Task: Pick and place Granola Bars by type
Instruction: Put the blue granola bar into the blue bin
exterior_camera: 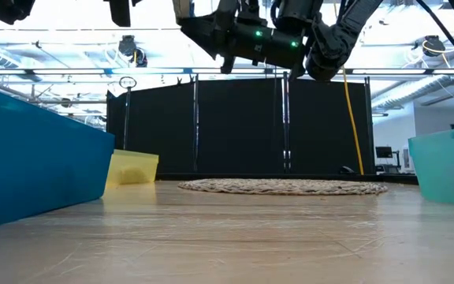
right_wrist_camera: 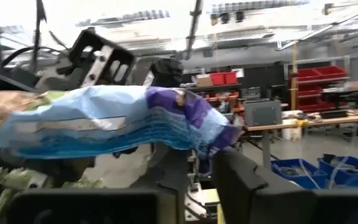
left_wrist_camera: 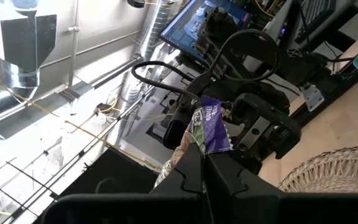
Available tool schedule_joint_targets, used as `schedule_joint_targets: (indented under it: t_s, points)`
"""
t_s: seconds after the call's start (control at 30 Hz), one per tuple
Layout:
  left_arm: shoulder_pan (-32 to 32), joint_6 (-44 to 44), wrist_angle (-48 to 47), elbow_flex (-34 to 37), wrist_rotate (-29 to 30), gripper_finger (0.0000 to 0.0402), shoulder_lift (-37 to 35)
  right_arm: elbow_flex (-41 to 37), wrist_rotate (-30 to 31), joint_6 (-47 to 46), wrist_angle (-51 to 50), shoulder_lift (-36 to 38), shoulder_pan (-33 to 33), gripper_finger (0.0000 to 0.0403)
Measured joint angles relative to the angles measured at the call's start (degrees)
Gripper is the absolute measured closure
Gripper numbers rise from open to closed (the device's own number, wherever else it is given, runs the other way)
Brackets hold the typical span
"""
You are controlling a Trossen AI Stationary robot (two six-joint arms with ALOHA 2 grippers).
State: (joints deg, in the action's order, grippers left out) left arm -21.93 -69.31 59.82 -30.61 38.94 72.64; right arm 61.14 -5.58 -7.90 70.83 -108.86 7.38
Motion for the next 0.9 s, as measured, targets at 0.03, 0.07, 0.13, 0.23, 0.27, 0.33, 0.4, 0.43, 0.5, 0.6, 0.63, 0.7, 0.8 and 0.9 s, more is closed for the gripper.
schedule_joint_targets:
  t_s: [0.03, 0.07, 0.13, 0.23, 0.27, 0.33, 0.4, 0.43, 0.5, 0.6, 0.63, 0.7, 0.8, 0.9]
  points:
    - [0.0, 0.01, 0.01, 0.0, 0.0, 0.0397, 0.0, 0.0, -0.51, 0.03, -0.03, 0.0, 0.04, 0.0329]
    - [0.0, 0.01, -0.01, 0.0, 0.0, 0.0397, 0.0, 0.0, -0.55, -0.01, -0.15, 0.0, 0.02, 0.0317]
    - [0.0, 0.01, 0.01, 0.0, 0.0, 0.0397, 0.0, 0.0, -0.6, -0.15, -0.61, 0.0, 0.02, 0.0292]
    - [0.0, 0.02, 0.26, 0.0, 0.0, 0.0397, 0.0, 0.0, -0.54, -0.12, -2.81, 0.02, 0.17, 0.0254]
    - [0.0, 0.01, 0.35, 0.0, 0.0, 0.0397, 0.02, 0.0, -0.48, 0.01, -3.84, 0.02, 0.35, 0.0242]
    - [0.0, -0.23, 0.42, 0.0, 0.02, 0.0397, 0.0, 0.0, -0.17, 0.04, -5.97, 0.02, 0.66, 0.0219]
    - [0.0, -0.62, 0.42, 0.0, 0.04, 0.0397, 0.0, 0.0, -0.07, 0.53, -7.34, 0.02, 0.95, 0.0198]
    - [0.0, -0.68, 0.46, 0.0, 0.04, 0.0397, 0.0, 0.0, 0.13, 0.96, -7.85, 0.02, 1.1, 0.0189]
    - [0.0, -1.16, 0.91, 0.0, 0.08, 0.0397, 0.0, 0.0, 1.42, 1.83, -9.07, 0.02, 1.25, 0.017]
    - [-0.53, -1.74, 1.43, 0.0, 1.4, 0.0397, -1.06, -0.12, 2.61, 3.87, -10.65, 0.02, 1.29, 0.0148]
    - [-0.92, -1.99, 1.44, 0.0, 2.65, 0.0397, -1.93, -0.36, 2.6, 4.44, -10.74, 0.02, 1.29, 0.0142]
    - [-2.14, -2.26, 1.12, 0.0, 6.57, 0.0397, -4.12, -1.41, 2.61, 4.77, -11.07, 0.46, 1.42, 0.0136]
    - [-4.65, -2.25, -0.02, 1.29, 10.36, 0.0397, -8.93, -4.36, 2.73, 5.9, -12.09, 2.61, 1.82, 0.0134]
    - [-6.96, -0.86, 0.03, 4.87, 10.58, 0.0397, -15.02, -9.84, 4.61, 7.25, -12.6, 7.15, 2.66, 0.0141]
